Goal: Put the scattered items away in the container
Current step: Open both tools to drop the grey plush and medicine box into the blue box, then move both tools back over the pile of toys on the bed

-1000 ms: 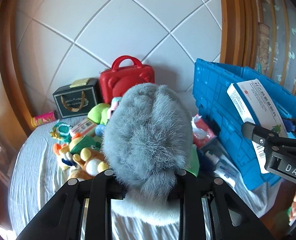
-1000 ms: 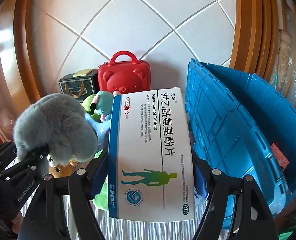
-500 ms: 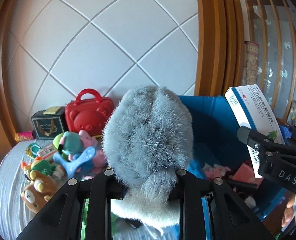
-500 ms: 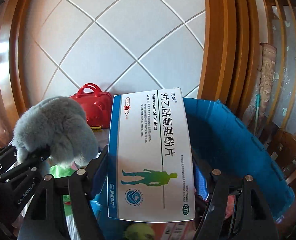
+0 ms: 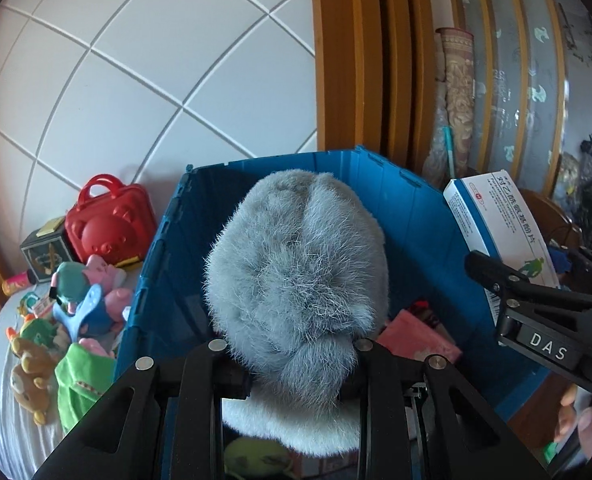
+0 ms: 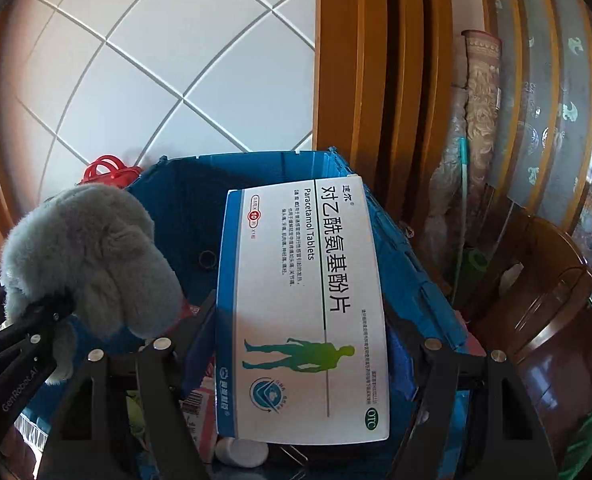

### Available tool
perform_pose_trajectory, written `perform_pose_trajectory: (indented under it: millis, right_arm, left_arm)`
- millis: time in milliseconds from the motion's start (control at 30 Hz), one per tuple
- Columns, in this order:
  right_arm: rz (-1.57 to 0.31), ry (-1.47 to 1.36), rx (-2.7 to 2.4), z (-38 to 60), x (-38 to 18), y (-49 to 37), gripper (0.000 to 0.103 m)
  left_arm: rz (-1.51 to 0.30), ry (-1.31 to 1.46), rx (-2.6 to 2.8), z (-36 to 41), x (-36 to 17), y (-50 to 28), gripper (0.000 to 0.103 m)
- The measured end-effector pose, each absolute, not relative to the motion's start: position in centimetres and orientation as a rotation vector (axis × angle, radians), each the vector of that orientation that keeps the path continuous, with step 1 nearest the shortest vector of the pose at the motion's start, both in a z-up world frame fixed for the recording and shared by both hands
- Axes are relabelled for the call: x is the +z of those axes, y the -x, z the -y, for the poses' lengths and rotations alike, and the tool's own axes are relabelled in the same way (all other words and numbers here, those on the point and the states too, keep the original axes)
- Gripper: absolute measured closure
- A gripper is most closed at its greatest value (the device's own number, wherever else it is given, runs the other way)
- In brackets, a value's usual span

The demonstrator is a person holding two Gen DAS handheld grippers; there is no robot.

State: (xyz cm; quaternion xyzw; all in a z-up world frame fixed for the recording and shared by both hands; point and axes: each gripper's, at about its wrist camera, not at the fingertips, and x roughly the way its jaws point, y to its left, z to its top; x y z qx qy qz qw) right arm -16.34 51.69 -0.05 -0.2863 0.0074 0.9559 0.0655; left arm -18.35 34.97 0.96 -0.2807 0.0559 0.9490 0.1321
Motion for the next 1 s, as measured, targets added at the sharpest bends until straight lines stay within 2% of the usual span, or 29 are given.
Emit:
perform_pose_trajectory:
  millis: [67, 167, 200, 233, 300, 400, 467, 533, 900, 1000]
  right_arm:
    - [-0.035, 0.872, 2.882, -52.4, -0.4, 16.4, 0.031]
    - [-0.047, 0.878, 2.885, -52.9, -0.7, 16.7, 0.031]
    - [-0.049, 0.879, 2.887, -52.9, -0.7, 16.8, 0.031]
    - [-0.052, 0.878, 2.887, -53.0, -0.7, 16.9, 0.031]
    - [-0.06, 0.875, 2.885, -53.2, -0.7, 17.1, 0.03]
    - [-0.07, 0.885, 2.879, -53.7, -0.8, 17.6, 0.029]
    - [-0.075, 0.881, 2.879, -53.8, -0.9, 17.7, 0.019]
    - [-0.076, 0.873, 2.878, -53.9, -0.9, 17.6, 0.001]
    - [-0.076, 0.873, 2.867, -53.7, -1.1, 15.2, 0.0]
    - [-0.076, 0.852, 2.889, -52.9, -0.7, 14.4, 0.0]
  left_arm:
    - [-0.177, 0.826, 2.748, -36.0, 0.6, 18.3, 0.075]
    - [-0.181, 0.818, 2.753, -36.6, 0.5, 18.2, 0.063]
    - [-0.186, 0.805, 2.763, -36.6, 0.6, 18.2, 0.052]
    - [-0.191, 0.792, 2.774, -36.6, 0.7, 18.2, 0.036]
    - [-0.193, 0.765, 2.792, -36.5, 0.8, 18.1, 0.02]
    - [-0.191, 0.763, 2.801, -36.3, 0.9, 18.4, 0.02]
    - [-0.192, 0.773, 2.804, -36.1, 0.8, 18.8, 0.02]
    - [-0.182, 0.779, 2.805, -35.9, 0.8, 18.9, 0.018]
    - [-0.116, 0.749, 2.851, -33.3, 1.5, 17.5, 0.014]
    - [-0.094, 0.72, 2.893, -31.7, 2.0, 16.6, 0.004]
